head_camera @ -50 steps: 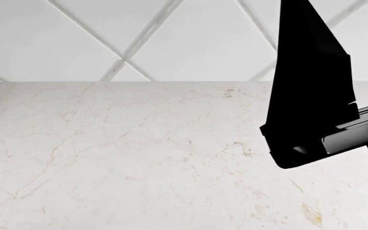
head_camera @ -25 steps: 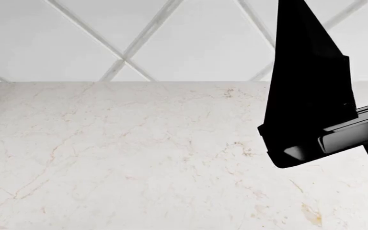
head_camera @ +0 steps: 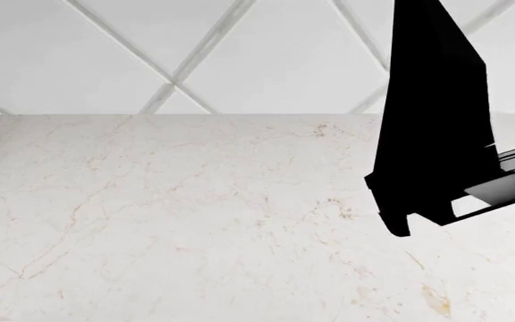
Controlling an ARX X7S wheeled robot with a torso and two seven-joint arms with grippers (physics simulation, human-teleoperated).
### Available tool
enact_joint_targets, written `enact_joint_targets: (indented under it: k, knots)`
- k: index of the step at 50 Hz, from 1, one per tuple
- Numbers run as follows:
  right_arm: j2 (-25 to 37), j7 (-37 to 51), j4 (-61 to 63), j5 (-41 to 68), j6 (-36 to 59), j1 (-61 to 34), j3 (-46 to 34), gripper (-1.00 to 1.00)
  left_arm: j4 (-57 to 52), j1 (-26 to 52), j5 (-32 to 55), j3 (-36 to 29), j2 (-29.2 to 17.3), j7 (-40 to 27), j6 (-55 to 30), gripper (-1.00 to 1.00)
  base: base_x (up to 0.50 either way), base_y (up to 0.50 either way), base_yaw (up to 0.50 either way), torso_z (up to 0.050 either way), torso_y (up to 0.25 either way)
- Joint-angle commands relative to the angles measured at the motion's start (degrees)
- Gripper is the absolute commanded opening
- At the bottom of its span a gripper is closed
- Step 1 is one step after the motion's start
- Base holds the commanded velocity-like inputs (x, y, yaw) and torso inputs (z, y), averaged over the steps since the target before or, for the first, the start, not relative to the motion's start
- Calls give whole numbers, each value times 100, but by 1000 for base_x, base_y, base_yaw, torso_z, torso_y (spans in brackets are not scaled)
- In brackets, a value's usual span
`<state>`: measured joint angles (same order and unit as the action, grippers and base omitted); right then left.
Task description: Pick the chili pepper, strawberry from the counter and place them in the cabinet. Then close the cabinet.
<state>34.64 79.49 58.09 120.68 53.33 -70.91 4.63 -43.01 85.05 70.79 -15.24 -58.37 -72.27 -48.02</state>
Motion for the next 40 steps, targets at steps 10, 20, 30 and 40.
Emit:
enact_joint_targets:
  k: [10, 20, 30, 40]
  knots:
    - [-7, 164, -16, 125, -76, -235, -127, 100, 1193, 1810, -1200, -1232, 692, 1250, -853, 100, 0, 0, 0, 0, 0]
    - [-47, 184, -31, 117, -67, -281, -177, 100, 2192, 2481, -1910, -1861, 1418, 2010, -691, 100, 0, 0, 0, 5, 0]
    - [-16, 193, -10, 157, -87, -274, -151, 100, 3546, 2830, -2385, -2111, 2201, 2740, 1, 100, 0, 0, 0, 10, 2]
    - [10, -12, -58, 64, 22, -52, 64, 100, 4494, 3181, -2791, -2295, 2953, 3456, 869, 100, 0, 0, 0, 10, 3]
